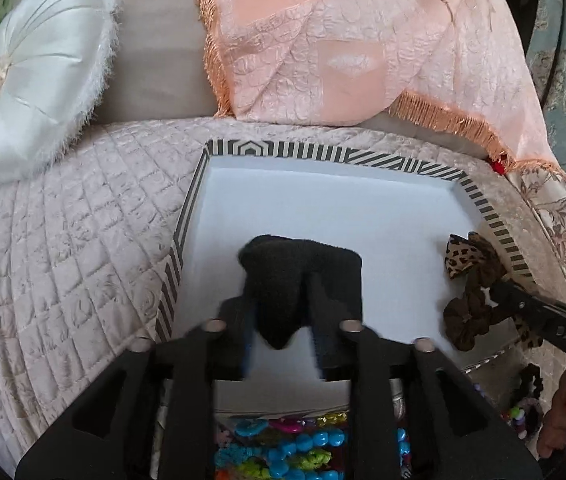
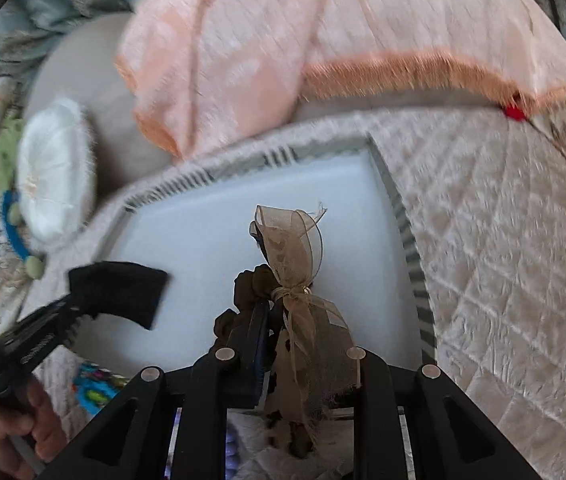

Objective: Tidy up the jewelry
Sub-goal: 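Carry the black pouch into the striped tray and release with left while right carries the brown bow in, then move the left tool to the blue beaded bracelet and grasp it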

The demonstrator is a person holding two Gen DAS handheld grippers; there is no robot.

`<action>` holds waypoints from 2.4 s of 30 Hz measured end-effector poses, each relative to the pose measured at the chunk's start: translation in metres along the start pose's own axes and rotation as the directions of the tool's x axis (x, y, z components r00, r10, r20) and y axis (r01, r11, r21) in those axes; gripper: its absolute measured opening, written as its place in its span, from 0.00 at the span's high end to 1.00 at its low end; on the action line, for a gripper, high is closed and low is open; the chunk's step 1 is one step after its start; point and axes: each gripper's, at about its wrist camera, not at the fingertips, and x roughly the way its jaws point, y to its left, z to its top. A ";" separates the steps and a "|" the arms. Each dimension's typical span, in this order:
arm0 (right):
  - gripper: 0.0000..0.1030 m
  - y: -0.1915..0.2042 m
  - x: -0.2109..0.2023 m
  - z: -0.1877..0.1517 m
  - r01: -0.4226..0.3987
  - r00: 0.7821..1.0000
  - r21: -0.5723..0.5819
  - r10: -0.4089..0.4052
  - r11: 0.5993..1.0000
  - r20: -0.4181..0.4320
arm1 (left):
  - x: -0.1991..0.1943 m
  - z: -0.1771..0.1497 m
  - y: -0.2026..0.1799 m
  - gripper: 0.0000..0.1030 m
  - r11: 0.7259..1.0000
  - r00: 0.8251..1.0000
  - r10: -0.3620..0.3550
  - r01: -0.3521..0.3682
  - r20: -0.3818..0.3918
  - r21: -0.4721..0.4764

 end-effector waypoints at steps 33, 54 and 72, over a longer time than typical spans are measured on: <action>0.18 -0.045 -0.128 -0.071 0.134 0.967 -0.040 -0.122 0.990 0.224 | -0.094 -0.079 0.017 0.00 1.000 1.000 0.015 -0.015 -0.027 -0.004; 0.60 0.005 -0.099 -0.112 -0.071 0.995 -0.251 0.087 0.965 0.053 | -0.076 -0.087 0.008 0.01 1.000 0.994 -0.013 0.011 -0.109 -0.020; 0.60 0.006 -0.102 -0.111 -0.076 0.993 -0.249 0.095 0.966 0.064 | -0.062 -0.067 -0.005 0.26 0.985 0.983 -0.171 0.168 -0.064 -0.037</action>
